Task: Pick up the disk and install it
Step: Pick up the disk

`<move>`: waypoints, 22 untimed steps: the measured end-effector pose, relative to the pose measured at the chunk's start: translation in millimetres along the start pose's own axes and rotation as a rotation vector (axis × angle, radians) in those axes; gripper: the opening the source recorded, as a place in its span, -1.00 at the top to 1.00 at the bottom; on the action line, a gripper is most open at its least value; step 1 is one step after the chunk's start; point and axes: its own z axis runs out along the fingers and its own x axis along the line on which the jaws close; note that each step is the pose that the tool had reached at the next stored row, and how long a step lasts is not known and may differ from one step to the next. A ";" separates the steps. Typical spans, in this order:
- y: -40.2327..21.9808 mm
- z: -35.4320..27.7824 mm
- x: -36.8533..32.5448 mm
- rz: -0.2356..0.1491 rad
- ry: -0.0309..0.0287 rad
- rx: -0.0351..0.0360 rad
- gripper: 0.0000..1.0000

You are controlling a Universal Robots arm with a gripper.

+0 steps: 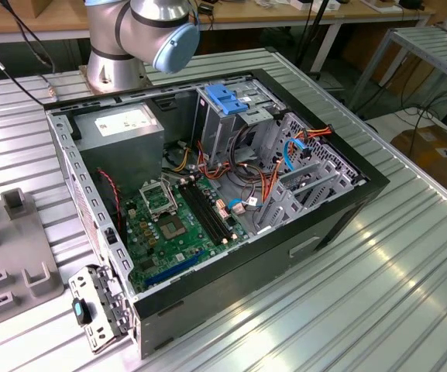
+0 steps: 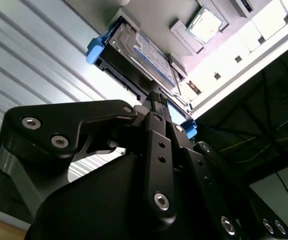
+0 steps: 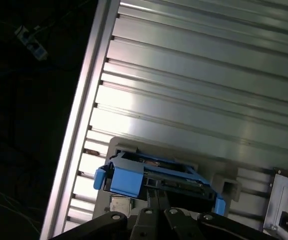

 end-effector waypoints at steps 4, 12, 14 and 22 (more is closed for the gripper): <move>0.0 0.0 0.0 -0.054 0.0003 0.0010 0.79; 0.0 0.1 0.0 -0.118 0.0006 0.0023 0.79; 0.0 0.0 0.0 -0.127 0.0008 0.0025 0.79; 0.0 0.1 0.0 -0.160 0.0009 0.0031 0.79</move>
